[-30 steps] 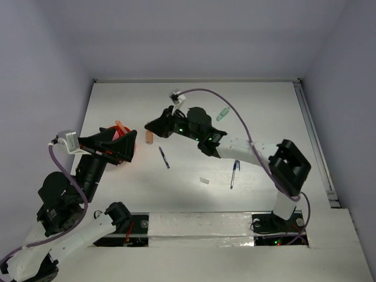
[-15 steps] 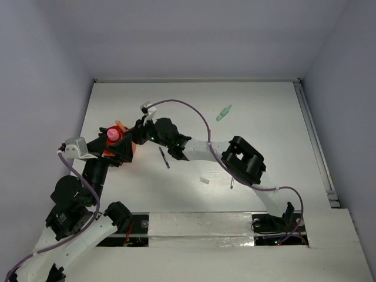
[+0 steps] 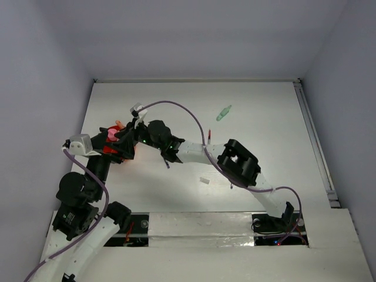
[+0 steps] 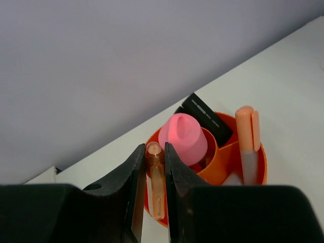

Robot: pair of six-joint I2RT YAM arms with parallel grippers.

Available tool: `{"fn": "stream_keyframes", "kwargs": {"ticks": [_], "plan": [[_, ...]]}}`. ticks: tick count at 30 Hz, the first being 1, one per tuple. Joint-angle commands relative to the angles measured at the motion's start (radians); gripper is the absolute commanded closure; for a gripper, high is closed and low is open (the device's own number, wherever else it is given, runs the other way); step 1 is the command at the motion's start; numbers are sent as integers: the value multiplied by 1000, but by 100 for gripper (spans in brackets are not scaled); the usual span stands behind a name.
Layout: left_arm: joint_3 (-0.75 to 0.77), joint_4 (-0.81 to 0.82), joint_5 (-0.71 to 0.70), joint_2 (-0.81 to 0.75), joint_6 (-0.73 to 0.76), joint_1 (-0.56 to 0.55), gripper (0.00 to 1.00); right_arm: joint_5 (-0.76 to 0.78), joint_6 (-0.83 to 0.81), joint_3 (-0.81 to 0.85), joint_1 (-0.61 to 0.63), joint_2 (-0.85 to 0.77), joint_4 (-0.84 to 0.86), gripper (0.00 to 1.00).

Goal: Sort the stationery into containers
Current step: Place the pen in the storage box.

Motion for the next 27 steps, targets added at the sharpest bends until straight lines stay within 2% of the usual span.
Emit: {"fn": "stream_keyframes", "kwargs": {"ticks": [1, 14, 16, 17, 21, 27], "plan": [[-6, 68, 56, 4, 8, 25, 1, 23, -44, 30, 7, 33, 66, 100], [-9, 77, 106, 15, 10, 55, 1, 23, -90, 41, 7, 59, 87, 99], [-9, 77, 109, 16, 10, 55, 1, 26, -93, 18, 7, 49, 105, 88], [-9, 77, 110, 16, 10, 55, 1, 26, -92, 10, 7, 44, 109, 74], [-11, 78, 121, 16, 10, 64, 1, 37, -93, -18, 7, 18, 121, 55], [-11, 75, 130, 22, 10, 64, 1, 37, -90, -70, 7, -48, 142, 52]]}}
